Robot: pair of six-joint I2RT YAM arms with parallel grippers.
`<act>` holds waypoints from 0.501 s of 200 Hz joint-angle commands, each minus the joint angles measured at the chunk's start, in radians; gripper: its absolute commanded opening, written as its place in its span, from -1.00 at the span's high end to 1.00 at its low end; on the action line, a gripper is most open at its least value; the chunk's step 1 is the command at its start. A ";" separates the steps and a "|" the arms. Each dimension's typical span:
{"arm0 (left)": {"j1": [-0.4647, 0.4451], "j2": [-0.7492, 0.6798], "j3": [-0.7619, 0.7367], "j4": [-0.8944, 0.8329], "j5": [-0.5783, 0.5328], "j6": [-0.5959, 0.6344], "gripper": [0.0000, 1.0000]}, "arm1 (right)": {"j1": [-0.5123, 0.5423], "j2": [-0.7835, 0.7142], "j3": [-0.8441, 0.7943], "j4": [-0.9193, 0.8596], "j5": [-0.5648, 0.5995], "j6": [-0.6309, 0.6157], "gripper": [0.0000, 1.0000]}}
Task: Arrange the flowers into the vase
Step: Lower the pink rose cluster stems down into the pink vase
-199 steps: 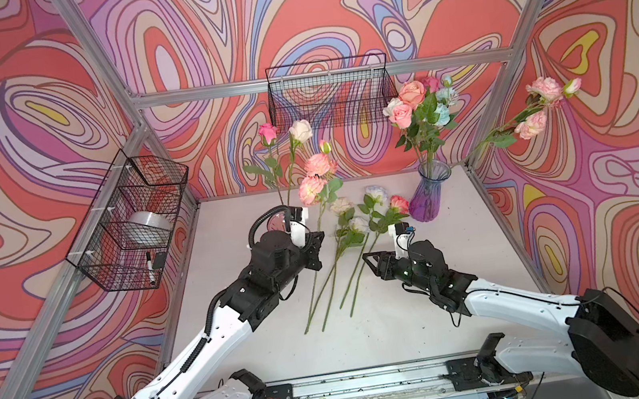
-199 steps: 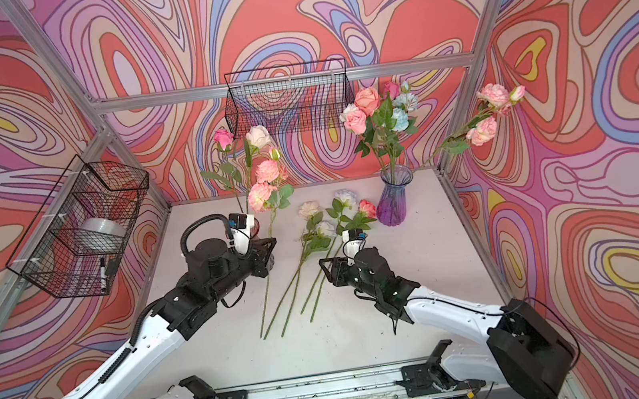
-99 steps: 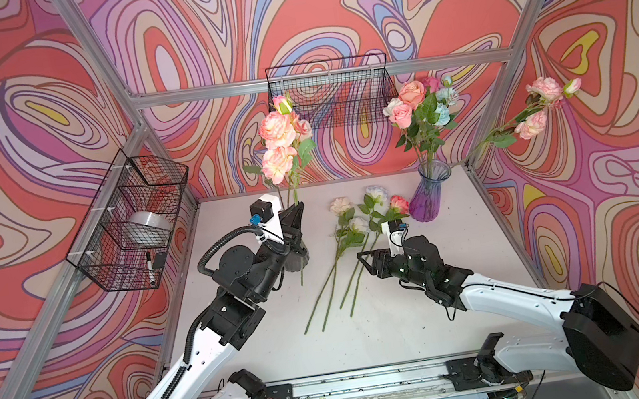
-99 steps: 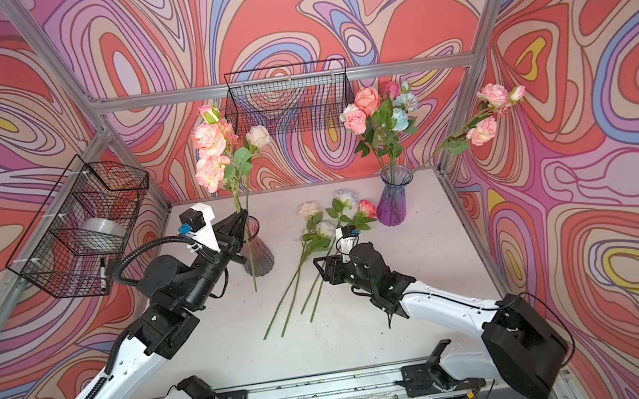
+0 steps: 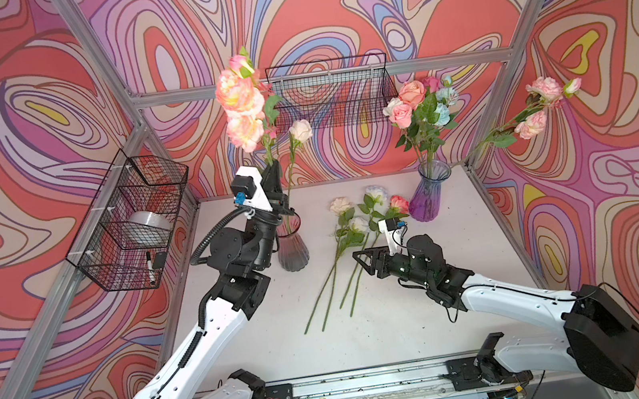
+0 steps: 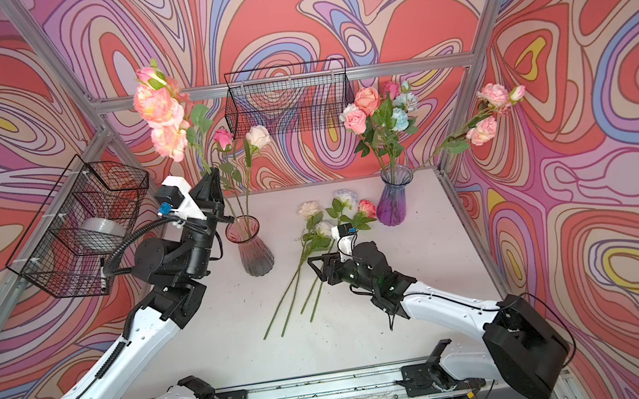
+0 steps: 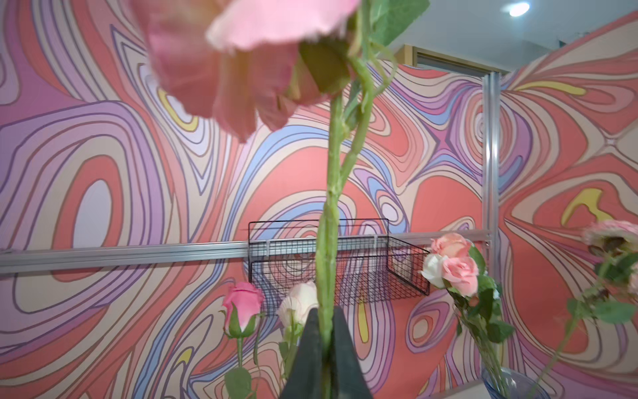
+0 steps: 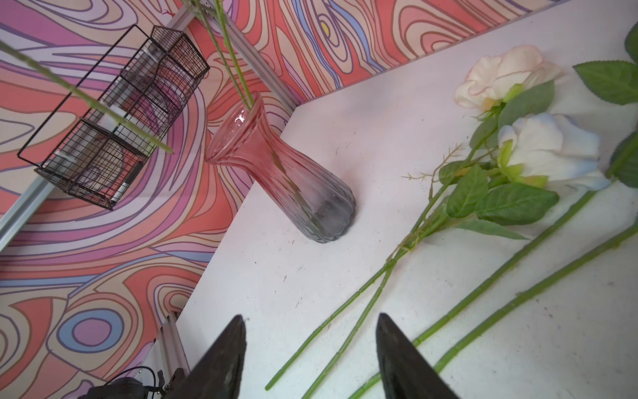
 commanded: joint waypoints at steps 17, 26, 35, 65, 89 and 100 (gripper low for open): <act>0.139 0.101 0.067 0.163 -0.001 -0.172 1.00 | -0.004 -0.057 -0.042 0.013 0.029 -0.011 -0.22; 0.162 0.122 0.067 0.167 0.003 -0.202 1.00 | -0.005 -0.070 -0.047 0.010 0.039 -0.014 -0.22; 0.172 0.139 0.059 0.170 0.000 -0.209 1.00 | -0.004 -0.080 -0.048 0.000 0.045 -0.021 -0.22; 0.186 0.166 -0.029 0.192 -0.009 -0.275 1.00 | -0.005 -0.097 -0.057 -0.023 0.066 -0.031 -0.22; 0.185 0.139 -0.135 0.189 0.022 -0.314 1.00 | -0.005 -0.095 -0.057 -0.030 0.070 -0.039 -0.22; 0.184 0.114 -0.182 0.173 -0.011 -0.336 1.00 | -0.005 -0.094 -0.057 -0.029 0.074 -0.037 -0.22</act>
